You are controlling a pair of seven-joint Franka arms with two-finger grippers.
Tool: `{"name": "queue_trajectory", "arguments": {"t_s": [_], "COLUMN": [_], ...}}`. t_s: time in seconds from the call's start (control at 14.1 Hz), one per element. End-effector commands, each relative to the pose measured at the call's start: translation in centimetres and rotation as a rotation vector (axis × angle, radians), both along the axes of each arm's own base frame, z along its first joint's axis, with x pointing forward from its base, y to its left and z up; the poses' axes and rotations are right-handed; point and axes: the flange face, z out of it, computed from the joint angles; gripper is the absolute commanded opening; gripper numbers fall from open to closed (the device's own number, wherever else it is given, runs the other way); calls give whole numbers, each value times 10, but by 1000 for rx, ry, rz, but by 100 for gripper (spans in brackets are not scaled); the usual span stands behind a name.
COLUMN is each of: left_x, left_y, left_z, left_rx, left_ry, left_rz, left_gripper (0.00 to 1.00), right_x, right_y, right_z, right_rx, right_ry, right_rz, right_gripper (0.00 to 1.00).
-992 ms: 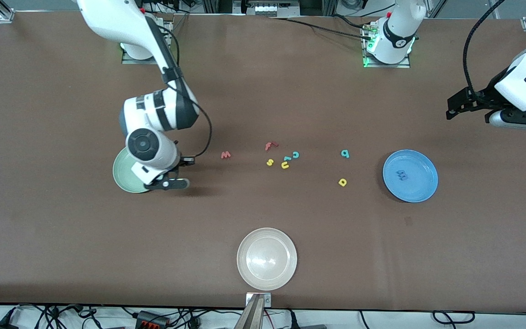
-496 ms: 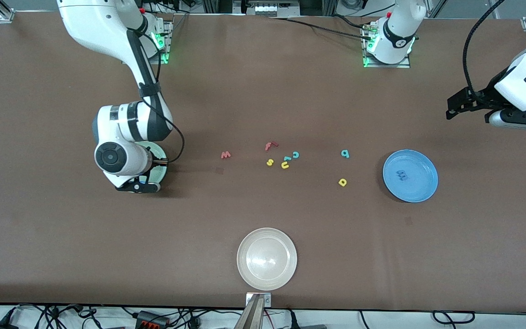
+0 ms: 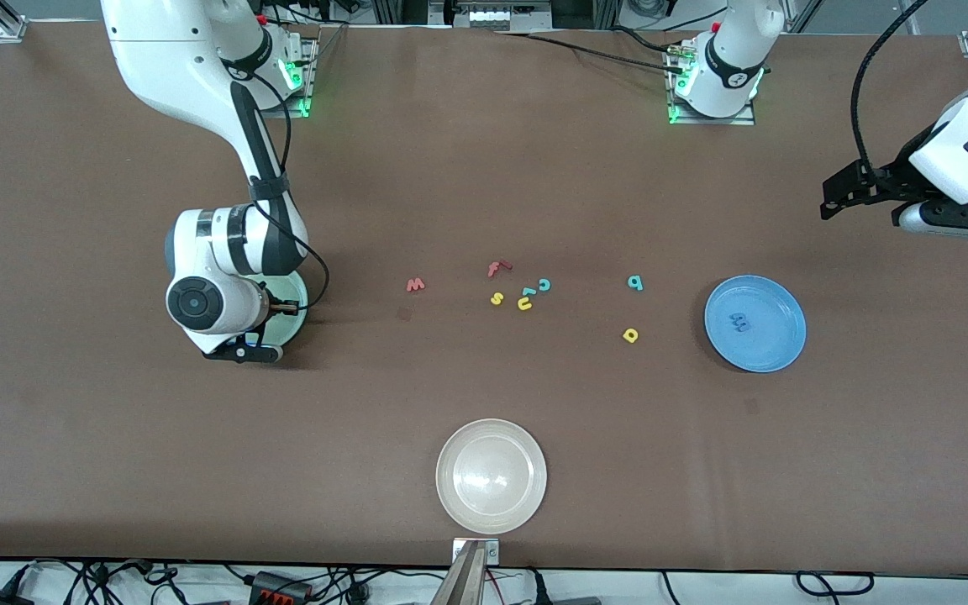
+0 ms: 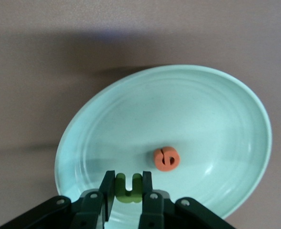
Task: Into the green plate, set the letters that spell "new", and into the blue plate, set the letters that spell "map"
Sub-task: 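Open the right gripper to drop the u onto the green plate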
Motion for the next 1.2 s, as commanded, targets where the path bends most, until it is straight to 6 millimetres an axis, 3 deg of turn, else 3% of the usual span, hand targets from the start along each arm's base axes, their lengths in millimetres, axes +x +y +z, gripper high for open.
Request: {"name": "queue_trajectory", "arguments": {"t_s": [0.0, 0.07, 0.21, 0.57, 0.71, 0.92, 1.13], "left_x": [-3, -2, -2, -2, -2, 0, 2], "left_y": [-1, -1, -1, -1, -3, -10, -25], "left_z": [7, 6, 5, 4, 1, -2, -10], "left_rx": [21, 21, 21, 20, 20, 20, 22], "left_ry": [0, 1, 3, 9, 20, 23, 36], "left_rz": [-18, -18, -16, -4, -6, -18, -46], "left_gripper": [100, 100, 100, 100, 100, 100, 100], "right_x": [1, 1, 3, 19, 31, 27, 1], "right_y": [4, 5, 9, 19, 17, 36, 117], "right_z": [-10, -12, -4, 82, 103, 102, 80], "right_rx": [1, -1, 7, 74, 90, 97, 114], "right_ry": [-17, -16, -21, -32, -54, -43, -36], "right_rz": [3, 4, 0, 15, 24, 50, 167], "right_gripper": [13, 23, 100, 100, 100, 100, 100]}}
